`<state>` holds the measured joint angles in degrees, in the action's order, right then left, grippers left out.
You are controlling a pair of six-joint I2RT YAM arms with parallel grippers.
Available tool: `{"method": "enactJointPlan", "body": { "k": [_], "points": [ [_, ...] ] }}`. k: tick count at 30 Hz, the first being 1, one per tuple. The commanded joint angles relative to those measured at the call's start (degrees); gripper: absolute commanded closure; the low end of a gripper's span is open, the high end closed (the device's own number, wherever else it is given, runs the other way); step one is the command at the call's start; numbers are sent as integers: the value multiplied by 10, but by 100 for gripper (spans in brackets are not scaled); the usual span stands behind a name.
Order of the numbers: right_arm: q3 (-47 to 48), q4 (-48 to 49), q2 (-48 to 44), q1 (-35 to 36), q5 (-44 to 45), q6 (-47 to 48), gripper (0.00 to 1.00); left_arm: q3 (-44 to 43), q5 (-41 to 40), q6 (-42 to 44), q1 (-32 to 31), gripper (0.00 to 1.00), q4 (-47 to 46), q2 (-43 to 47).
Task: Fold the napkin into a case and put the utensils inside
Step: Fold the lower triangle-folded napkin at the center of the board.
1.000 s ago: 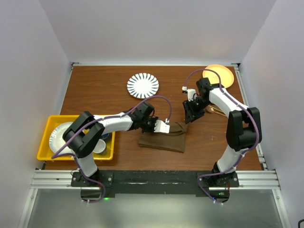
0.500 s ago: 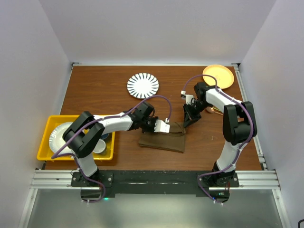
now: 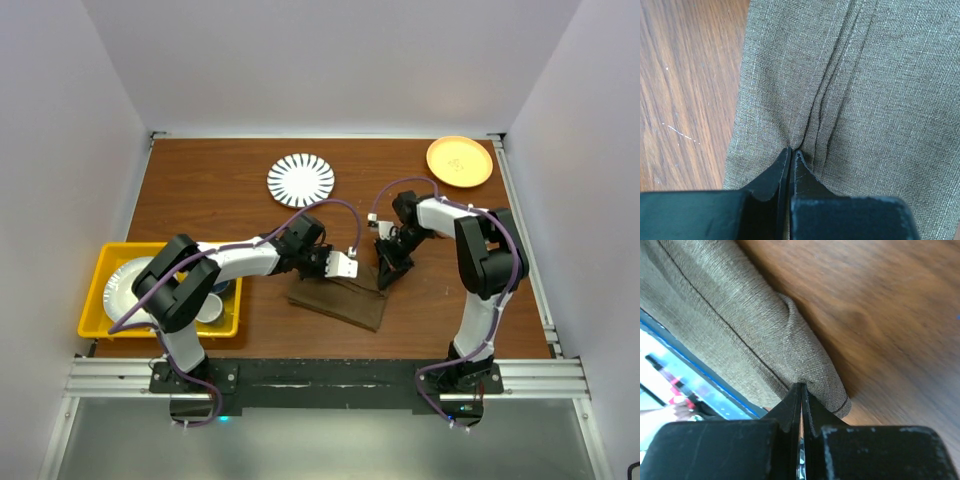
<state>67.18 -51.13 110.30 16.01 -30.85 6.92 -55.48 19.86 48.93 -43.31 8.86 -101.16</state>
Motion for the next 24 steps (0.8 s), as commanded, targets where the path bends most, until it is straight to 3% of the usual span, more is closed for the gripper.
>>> {"method": "enactJointPlan", "body": {
  "k": [1,6,12,18,24],
  "points": [
    [0,57,37,0,74,-17,100,13,4,-30,-4,97,37,-8],
    [32,80,53,-1,121,-25,100,8,50,-51,13,74,52,47],
    [93,86,76,-5,156,30,100,12,74,-43,16,60,35,114],
    [137,78,86,-5,140,53,100,-9,43,-36,-27,51,-9,87],
    [185,54,100,-5,131,73,100,-31,-9,-19,-58,49,-60,26]
  ]
}}
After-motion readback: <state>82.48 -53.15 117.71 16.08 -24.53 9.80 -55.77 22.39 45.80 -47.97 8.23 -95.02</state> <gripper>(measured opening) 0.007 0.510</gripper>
